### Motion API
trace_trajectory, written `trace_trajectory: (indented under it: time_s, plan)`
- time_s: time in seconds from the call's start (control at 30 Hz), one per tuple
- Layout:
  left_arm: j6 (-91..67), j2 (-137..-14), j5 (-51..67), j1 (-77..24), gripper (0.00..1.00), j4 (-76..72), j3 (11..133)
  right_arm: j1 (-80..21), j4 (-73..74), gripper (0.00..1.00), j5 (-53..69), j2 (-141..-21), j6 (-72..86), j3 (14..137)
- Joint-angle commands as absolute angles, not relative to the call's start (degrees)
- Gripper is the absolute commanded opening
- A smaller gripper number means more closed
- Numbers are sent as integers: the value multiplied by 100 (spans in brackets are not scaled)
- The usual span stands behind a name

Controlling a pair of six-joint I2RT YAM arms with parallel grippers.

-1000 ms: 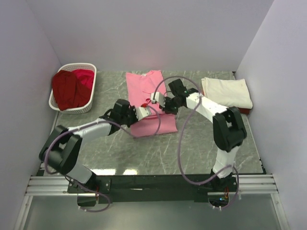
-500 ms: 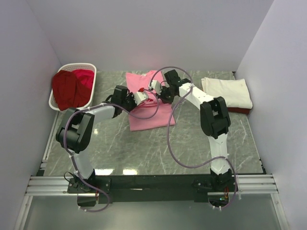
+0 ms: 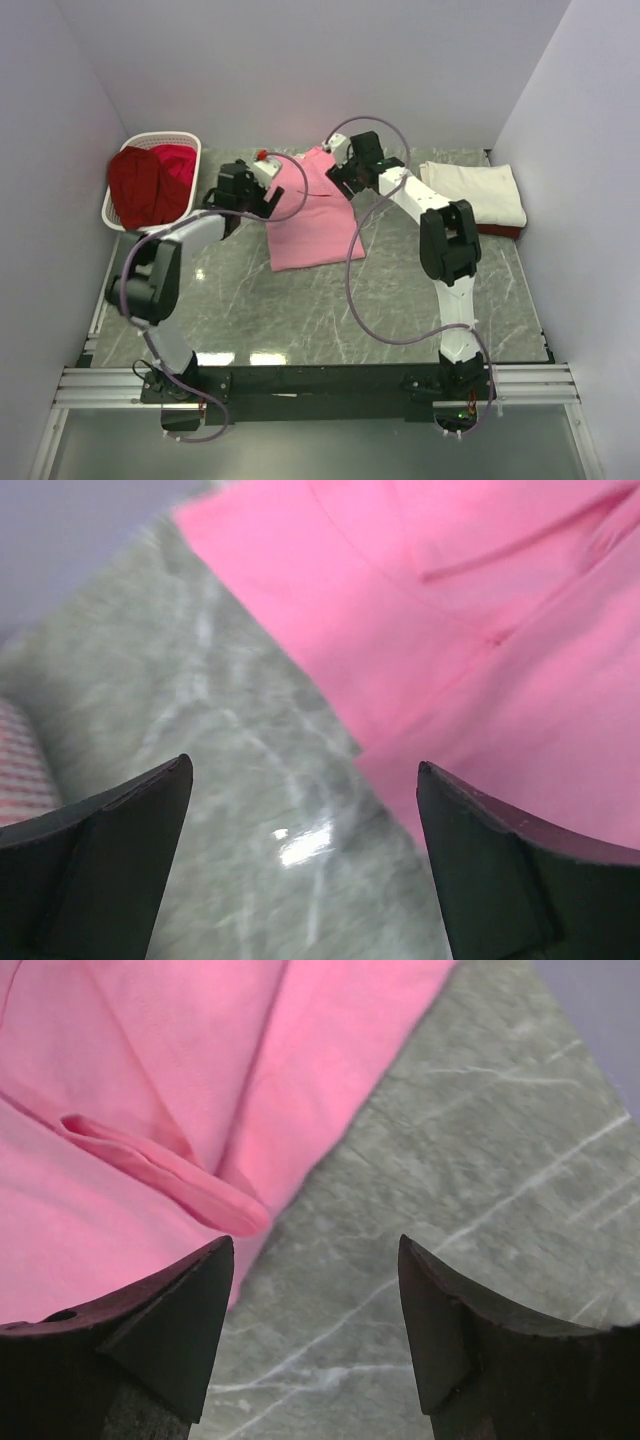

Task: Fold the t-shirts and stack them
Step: Fold the tshirt

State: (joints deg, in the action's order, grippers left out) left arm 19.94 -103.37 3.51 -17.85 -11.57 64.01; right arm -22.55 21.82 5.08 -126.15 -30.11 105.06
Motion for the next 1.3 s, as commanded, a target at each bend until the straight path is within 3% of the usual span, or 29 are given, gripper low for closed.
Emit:
trace_trajectory:
  time_s: [0.0,0.1,0.13,0.2,0.27,0.4,0.67,1.0,1.1,1.13,1.17,1.27]
  plan:
    - [1930,-8985,767,-1749,100,-1548,6162,-1856,1923,73,815,-11771,-2583,10373]
    - [2915,-8105,2008,-1801,98,-942,5556,-1618,3037,73,2912,-11095,-4230,9767]
    - [3188,-7773,2352,-1950,97,-810,5172,-1582,3363,73,3710,-10892,-5524,9512]
    - [4063,-7463,2505,-2205,96,-387,4731,-1617,3901,73,3989,-10252,-6797,8415]
    - [4419,-7181,2155,-2749,95,-186,4159,-1810,3528,75,3790,-9663,-7838,7241]
    - [4552,-7128,1890,-3207,92,-70,3657,-2372,2445,76,2972,-9282,-8007,6118]
    - [4719,-7812,1565,-3243,89,-422,3515,-2821,1514,76,2110,-9772,-7901,5924]
    - [4755,-8920,1292,-2910,81,-949,3814,-2892,1362,71,1705,-10318,-7928,6143]
    - [4729,-9122,1239,-2848,70,-941,3902,-2909,1415,60,1687,-10415,-7972,6196]
    - [4720,-9167,1231,-2839,65,-940,3946,-2909,1441,47,1714,-10432,-7937,6214]
    - [4694,-9193,1196,-2839,53,-967,3946,-2909,1520,40,1731,-10476,-7928,6283]
    - [4667,-9255,1064,-2830,32,-1116,3911,-2909,1678,20,1836,-10442,-7945,6302]
